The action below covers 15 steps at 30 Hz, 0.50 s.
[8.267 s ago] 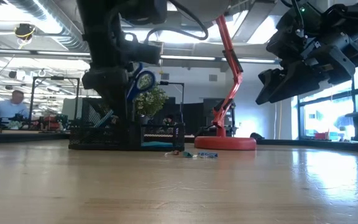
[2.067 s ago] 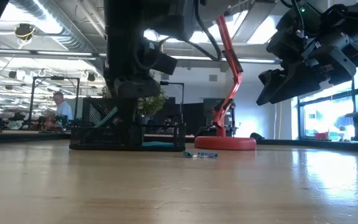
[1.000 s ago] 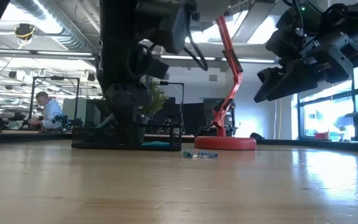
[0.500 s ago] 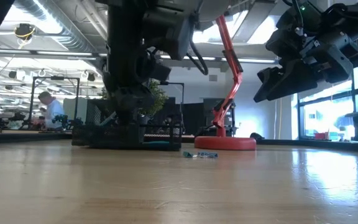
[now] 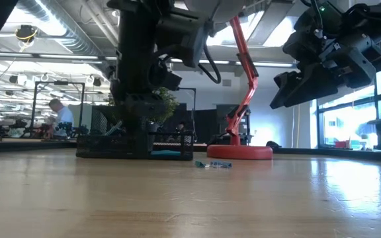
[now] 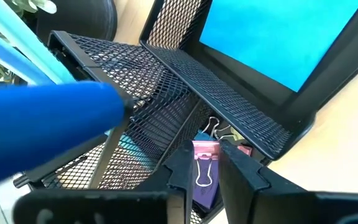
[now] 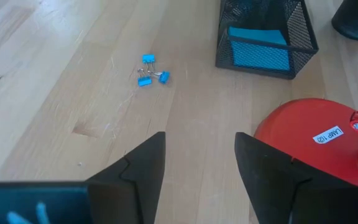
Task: Pick and place office supplies into organizer
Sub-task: Put the pink binder clip into the black desk organizer, then put the left blue binder clip into the black desk organizer
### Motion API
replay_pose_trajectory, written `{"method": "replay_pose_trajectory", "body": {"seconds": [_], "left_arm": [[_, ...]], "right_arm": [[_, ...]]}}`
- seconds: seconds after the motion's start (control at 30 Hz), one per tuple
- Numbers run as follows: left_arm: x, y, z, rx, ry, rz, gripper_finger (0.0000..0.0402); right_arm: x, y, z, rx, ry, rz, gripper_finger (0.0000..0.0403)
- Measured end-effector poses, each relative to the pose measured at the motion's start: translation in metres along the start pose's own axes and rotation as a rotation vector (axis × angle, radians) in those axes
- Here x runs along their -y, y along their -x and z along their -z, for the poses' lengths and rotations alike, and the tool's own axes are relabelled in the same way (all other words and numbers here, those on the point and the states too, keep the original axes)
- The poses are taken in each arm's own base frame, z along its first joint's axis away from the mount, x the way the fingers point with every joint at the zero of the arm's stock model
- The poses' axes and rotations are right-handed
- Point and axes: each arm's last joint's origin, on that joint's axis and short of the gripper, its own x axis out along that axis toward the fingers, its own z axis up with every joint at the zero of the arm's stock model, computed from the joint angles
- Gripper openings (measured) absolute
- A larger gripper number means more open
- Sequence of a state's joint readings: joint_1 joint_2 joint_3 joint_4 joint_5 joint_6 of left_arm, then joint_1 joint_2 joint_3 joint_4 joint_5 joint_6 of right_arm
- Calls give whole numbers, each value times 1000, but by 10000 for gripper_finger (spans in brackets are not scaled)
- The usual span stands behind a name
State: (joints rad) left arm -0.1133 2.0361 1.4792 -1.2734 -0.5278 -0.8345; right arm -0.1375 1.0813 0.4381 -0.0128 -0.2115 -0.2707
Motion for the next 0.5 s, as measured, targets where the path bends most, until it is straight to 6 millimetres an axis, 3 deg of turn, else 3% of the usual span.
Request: {"method": "replay_pose_trajectory", "body": {"seconds": [0.5], "left_arm": [[3,0,-2,24,17,22,91]], "right_arm": [[0,0,0,0,0,0,195]]}}
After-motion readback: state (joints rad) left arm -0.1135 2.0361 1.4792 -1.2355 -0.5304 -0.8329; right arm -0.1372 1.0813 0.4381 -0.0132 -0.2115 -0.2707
